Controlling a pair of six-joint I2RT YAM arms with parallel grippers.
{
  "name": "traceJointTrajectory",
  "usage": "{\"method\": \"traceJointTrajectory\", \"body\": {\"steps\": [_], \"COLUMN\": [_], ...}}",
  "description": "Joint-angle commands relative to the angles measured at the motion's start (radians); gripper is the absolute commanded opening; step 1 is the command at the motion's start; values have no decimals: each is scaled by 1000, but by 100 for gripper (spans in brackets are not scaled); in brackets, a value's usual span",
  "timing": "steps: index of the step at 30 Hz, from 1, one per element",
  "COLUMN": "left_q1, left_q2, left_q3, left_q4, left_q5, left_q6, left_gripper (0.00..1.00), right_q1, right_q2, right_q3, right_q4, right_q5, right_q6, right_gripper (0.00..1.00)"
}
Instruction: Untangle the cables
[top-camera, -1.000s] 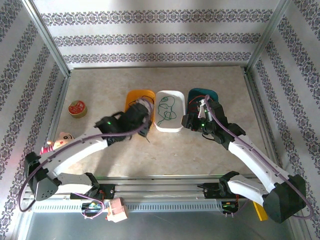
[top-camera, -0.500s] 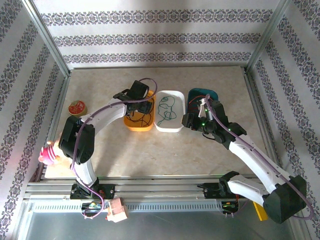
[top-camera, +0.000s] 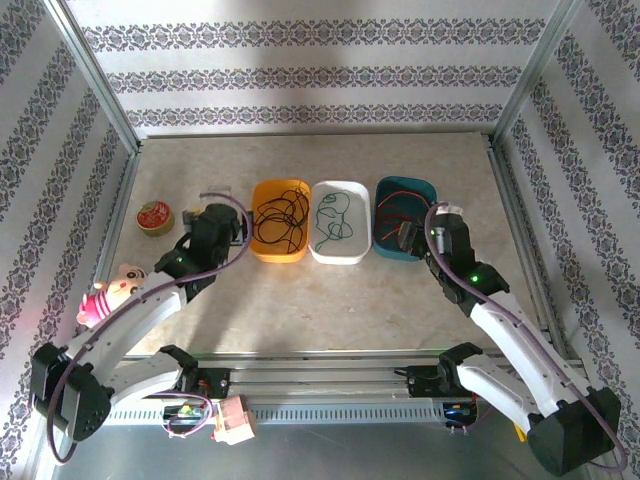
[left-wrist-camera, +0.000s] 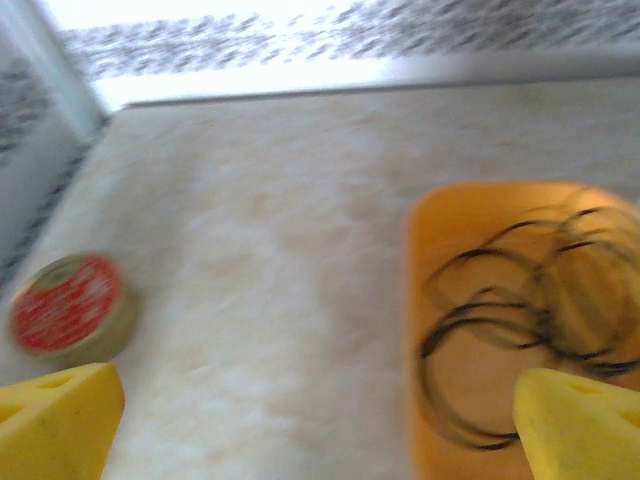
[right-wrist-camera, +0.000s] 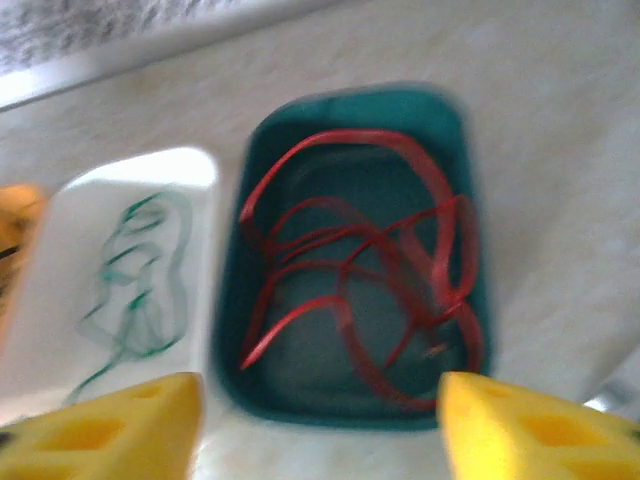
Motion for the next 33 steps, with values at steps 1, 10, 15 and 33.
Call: {"method": "traceJointTrajectory", "body": {"steps": [1, 10, 15, 33], "left_q1": [45, 188, 216, 313], "left_q2": [-61, 42, 200, 526], "left_q3": [-84, -246, -272, -337], "left_q4": [-46, 173, 330, 1152], "left_q5": [-237, -255, -188, 73], "left_q6": [-28, 24, -21, 281], "left_gripper": [99, 99, 99, 99], "right_q1": [-6, -25, -38, -331], "right_q2": [-14, 372, 520, 667], "right_q3": [-155, -246, -250, -309], "right_q4": [357, 763, 1031, 1251], "right_q5": [326, 487, 368, -211], "right_q6": [-253, -353, -509, -393], "right_gripper": [98, 98, 98, 98]}}
